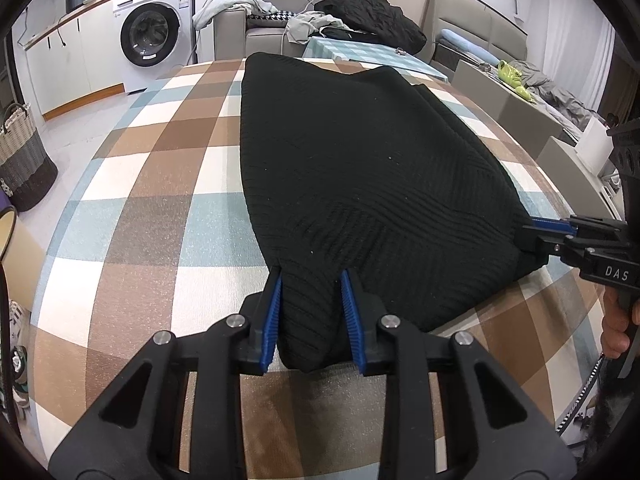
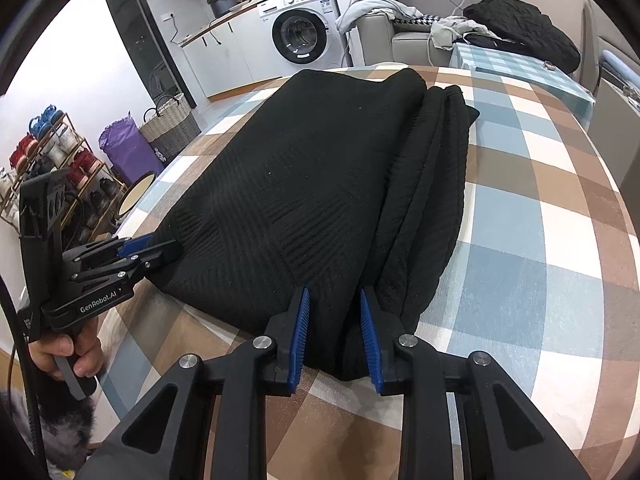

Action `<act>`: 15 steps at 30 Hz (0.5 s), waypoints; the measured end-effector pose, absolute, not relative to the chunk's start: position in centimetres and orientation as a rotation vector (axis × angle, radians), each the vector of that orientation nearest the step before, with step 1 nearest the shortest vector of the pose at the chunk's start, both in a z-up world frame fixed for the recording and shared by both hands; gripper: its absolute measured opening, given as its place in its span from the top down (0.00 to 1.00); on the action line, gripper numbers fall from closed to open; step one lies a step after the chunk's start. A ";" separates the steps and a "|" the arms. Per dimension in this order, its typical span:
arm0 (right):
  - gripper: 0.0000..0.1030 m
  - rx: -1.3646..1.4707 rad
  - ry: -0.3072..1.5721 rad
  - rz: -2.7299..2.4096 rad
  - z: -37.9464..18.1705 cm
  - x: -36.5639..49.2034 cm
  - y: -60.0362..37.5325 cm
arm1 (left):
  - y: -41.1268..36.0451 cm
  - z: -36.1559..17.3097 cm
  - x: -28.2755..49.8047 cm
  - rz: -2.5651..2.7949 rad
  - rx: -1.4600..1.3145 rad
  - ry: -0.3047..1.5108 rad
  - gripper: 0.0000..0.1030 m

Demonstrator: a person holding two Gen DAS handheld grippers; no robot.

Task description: Fold small clothes

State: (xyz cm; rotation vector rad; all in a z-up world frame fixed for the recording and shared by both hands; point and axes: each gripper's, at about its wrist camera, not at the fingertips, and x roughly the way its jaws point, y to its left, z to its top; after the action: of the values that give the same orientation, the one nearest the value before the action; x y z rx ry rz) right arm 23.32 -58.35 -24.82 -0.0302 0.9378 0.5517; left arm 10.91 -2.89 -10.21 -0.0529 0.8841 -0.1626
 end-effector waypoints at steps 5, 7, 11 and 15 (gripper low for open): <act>0.67 0.099 0.869 0.536 -23.4 23.7 -60.4 | -2.6 -10.2 11.0 -0.168 -0.067 0.886 0.75; 0.60 0.122 0.846 0.487 -23.2 23.9 -61.3 | -2.5 -10.2 11.0 -0.173 -0.080 0.888 0.75; 0.60 0.155 0.887 0.450 -24.5 24.9 -62.0 | -1.8 -10.3 11.2 -0.159 -0.131 0.889 0.70; 0.60 0.158 0.901 0.436 -25.5 25.1 -61.6 | -1.4 -10.8 11.7 -0.130 -0.155 0.897 0.57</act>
State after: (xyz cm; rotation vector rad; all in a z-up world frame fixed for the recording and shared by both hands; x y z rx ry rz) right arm 25.11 -61.65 -25.49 0.1583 0.9015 0.4358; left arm 11.68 -1.38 -10.81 -0.1553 0.8970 -0.1302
